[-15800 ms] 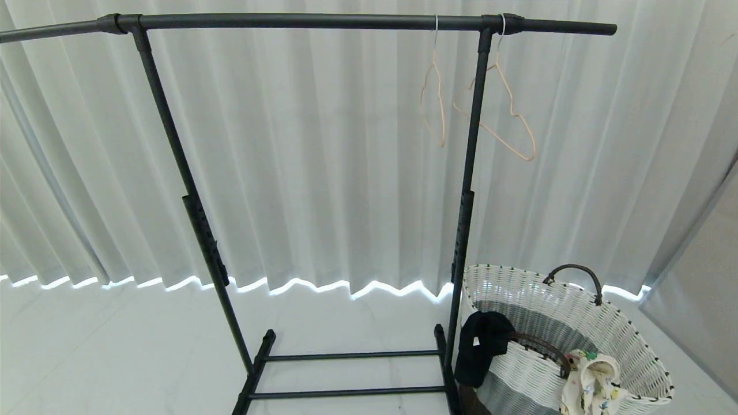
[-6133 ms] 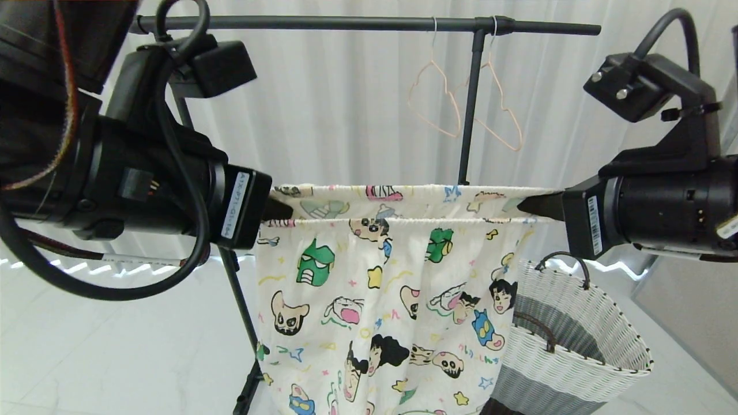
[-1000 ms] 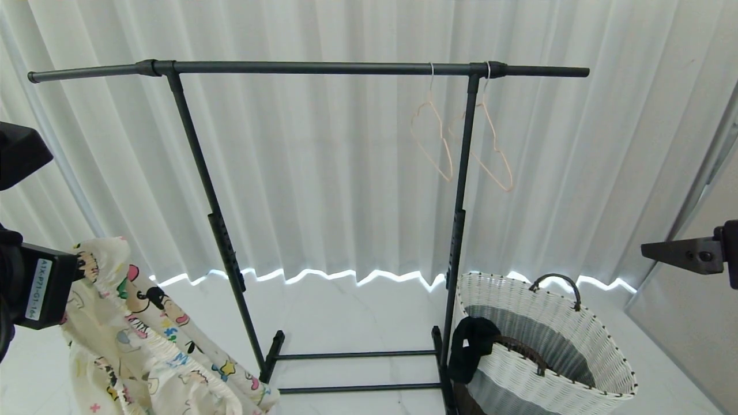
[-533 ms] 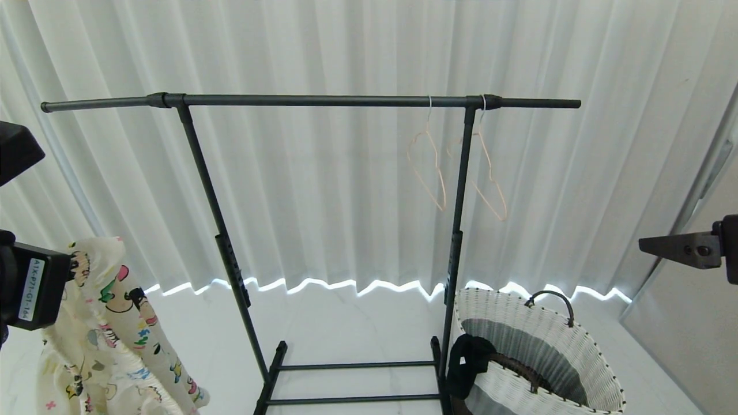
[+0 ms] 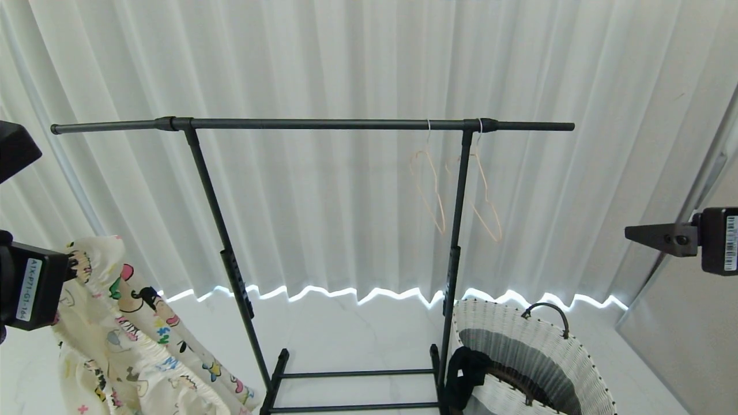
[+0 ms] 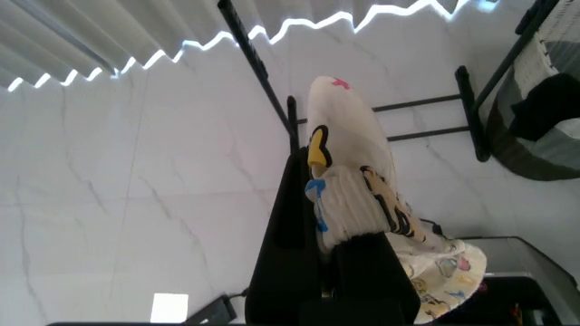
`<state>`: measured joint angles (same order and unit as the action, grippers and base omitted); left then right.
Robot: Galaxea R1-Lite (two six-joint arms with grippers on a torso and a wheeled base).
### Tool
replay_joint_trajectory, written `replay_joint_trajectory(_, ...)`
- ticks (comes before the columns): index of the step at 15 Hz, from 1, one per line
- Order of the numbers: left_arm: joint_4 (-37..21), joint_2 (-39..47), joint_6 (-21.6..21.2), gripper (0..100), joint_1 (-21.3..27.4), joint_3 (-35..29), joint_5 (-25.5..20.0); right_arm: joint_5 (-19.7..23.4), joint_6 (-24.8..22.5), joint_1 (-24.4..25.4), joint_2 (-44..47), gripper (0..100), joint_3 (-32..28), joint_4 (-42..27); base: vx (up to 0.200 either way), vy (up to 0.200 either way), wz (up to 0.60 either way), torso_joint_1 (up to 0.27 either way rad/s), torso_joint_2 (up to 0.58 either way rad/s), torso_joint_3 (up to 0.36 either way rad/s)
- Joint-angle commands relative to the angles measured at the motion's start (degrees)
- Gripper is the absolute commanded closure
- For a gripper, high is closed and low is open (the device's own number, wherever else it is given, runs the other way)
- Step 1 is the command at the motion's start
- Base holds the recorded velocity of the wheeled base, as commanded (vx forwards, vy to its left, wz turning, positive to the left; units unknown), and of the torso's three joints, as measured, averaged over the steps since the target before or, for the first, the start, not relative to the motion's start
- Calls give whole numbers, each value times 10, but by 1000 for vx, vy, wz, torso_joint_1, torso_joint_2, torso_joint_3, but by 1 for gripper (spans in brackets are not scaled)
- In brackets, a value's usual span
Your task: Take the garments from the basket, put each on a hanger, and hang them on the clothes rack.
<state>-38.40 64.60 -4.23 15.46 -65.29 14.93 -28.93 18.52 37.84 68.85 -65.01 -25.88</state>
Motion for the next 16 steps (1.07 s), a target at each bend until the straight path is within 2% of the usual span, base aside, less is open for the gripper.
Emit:
replay_joint_trajectory(1, 0, -3, 0, 100, 0, 0, -1, 7, -23, -19, 1, 0, 45, 40, 200, 0, 0, 17, -41, -17)
replay_joint_trajectory(2, 0, -3, 0, 100, 0, 1, -1, 19, -38, -22, -1, 0, 62, 64, 200, 0, 0, -2, -36, -7)
replay_joint_trajectory(4, 0, -3, 0, 100, 0, 1, -2, 77, -78, -38, -8, 0, 87, 96, 200, 0, 0, 10, -7, 0)
replay_joint_trajectory(6, 0, -3, 0, 100, 1, 1, -1, 106, -88, -44, -5, 0, 89, 116, 200, 0, 0, 19, 2, -2)
replay_joint_trajectory(16, 0, -3, 1, 100, 2, 10, -2, 109, -64, -55, 69, 0, 89, 142, 200, 0, 0, 2, 3, 0)
